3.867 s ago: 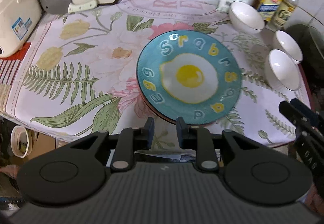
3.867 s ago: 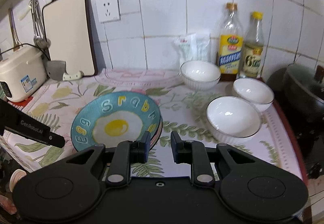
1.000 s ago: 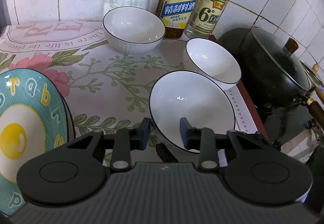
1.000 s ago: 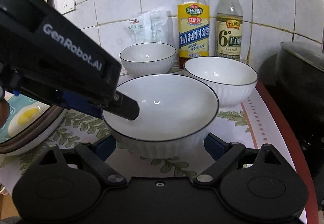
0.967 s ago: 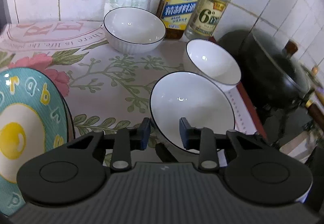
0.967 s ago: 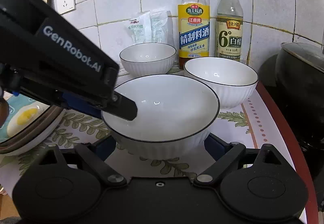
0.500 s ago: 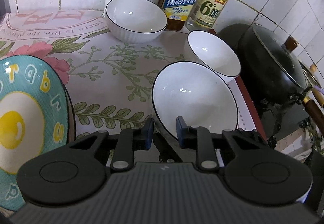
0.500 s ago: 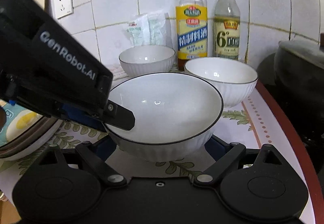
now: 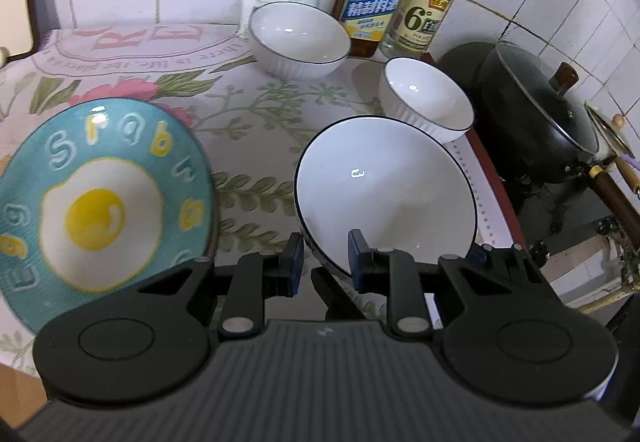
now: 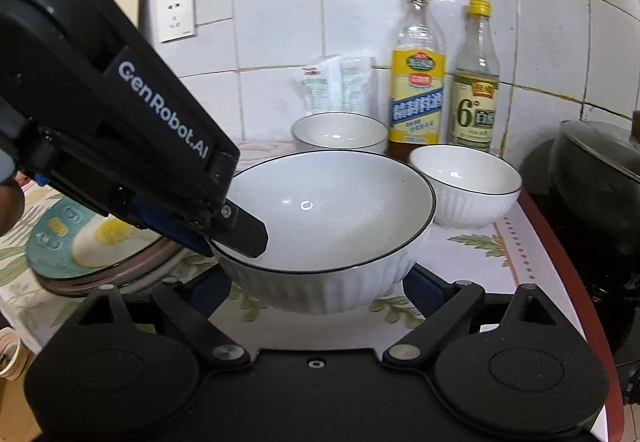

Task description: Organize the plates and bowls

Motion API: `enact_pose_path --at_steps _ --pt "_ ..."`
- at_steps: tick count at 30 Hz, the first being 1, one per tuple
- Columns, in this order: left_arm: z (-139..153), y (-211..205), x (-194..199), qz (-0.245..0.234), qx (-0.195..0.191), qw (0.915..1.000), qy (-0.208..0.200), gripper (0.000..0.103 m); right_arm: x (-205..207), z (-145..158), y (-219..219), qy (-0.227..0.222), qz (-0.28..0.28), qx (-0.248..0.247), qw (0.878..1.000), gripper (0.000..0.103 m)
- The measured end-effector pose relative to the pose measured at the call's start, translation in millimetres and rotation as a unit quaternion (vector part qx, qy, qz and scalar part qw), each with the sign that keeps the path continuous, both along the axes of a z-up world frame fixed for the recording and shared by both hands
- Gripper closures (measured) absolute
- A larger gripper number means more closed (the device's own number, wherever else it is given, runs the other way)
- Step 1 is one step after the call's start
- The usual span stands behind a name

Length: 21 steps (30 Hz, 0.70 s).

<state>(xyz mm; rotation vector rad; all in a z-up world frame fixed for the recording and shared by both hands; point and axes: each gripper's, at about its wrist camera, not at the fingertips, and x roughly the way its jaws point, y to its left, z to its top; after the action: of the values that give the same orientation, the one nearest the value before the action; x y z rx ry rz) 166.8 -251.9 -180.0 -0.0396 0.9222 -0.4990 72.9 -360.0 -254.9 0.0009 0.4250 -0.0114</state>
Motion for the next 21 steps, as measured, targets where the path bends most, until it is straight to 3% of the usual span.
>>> enact_pose_path --at_steps 8,21 --pt "-5.0 17.7 -2.3 0.002 0.017 0.9999 0.002 0.081 -1.9 -6.1 16.4 0.013 0.019 0.005 1.000 0.007" --pt "-16.6 5.2 5.0 -0.019 0.029 0.9994 0.004 0.081 6.4 -25.0 4.2 0.025 0.005 0.018 1.000 0.007"
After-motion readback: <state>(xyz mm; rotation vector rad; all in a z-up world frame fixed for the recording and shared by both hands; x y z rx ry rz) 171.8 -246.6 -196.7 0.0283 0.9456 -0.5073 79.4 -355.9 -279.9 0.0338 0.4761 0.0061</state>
